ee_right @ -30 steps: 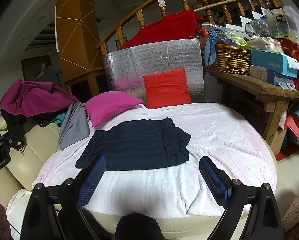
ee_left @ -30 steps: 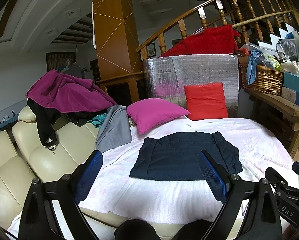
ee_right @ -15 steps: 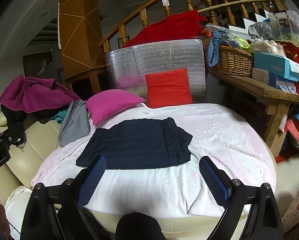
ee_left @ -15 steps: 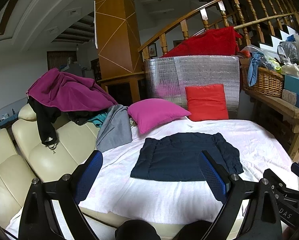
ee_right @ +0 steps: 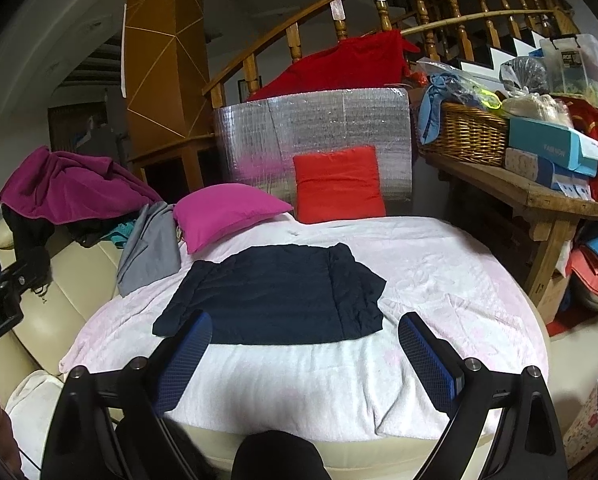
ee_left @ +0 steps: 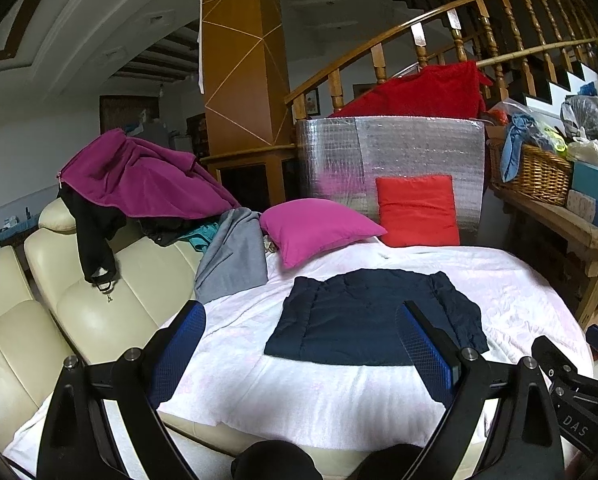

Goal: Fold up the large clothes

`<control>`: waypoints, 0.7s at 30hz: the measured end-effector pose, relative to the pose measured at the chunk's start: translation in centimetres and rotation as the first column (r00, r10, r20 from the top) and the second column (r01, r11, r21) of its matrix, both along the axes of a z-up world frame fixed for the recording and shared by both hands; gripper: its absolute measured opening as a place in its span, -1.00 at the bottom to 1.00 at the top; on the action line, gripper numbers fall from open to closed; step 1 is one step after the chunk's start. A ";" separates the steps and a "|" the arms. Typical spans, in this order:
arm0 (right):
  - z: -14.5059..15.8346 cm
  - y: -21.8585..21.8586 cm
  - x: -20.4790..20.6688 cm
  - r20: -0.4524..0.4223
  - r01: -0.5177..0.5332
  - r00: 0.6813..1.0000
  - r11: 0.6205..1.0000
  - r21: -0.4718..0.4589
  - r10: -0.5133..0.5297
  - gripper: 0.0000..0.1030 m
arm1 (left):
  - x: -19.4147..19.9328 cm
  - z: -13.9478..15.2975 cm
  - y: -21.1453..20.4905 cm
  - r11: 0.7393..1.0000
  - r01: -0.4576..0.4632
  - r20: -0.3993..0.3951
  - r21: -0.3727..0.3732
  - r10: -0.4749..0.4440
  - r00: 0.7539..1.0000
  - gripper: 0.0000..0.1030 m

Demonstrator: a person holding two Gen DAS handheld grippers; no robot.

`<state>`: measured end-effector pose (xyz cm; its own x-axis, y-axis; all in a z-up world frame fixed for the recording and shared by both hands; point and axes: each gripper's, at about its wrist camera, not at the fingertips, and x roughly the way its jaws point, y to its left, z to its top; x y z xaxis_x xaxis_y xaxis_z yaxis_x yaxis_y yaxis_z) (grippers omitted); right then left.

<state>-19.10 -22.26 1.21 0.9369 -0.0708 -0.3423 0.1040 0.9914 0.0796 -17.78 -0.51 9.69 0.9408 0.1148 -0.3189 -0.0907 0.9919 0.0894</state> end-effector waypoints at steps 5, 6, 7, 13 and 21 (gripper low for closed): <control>0.2 0.5 -0.1 0.000 -0.001 1.000 1.000 -0.012 0.001 0.87 | -0.1 0.1 0.5 1.000 -0.002 0.005 -0.013 0.002 1.000 0.86; 0.2 0.6 -0.1 0.000 -0.001 1.000 1.000 -0.015 0.001 0.87 | -0.2 0.1 0.6 1.000 -0.003 0.007 -0.015 0.003 1.000 0.86; 0.2 0.3 0.1 0.000 -0.005 1.000 1.000 -0.016 0.005 0.87 | -0.1 0.1 0.8 1.000 -0.004 0.007 -0.017 0.004 1.000 0.86; 0.2 0.9 0.2 0.000 -0.009 1.000 1.000 -0.029 0.009 0.87 | -0.2 0.0 1.4 1.000 -0.007 0.011 -0.030 0.008 1.000 0.86; 0.2 1.4 0.3 0.003 -0.004 1.000 0.999 -0.039 0.004 0.87 | 0.1 -0.3 1.9 0.999 -0.012 0.004 -0.042 0.012 1.000 0.86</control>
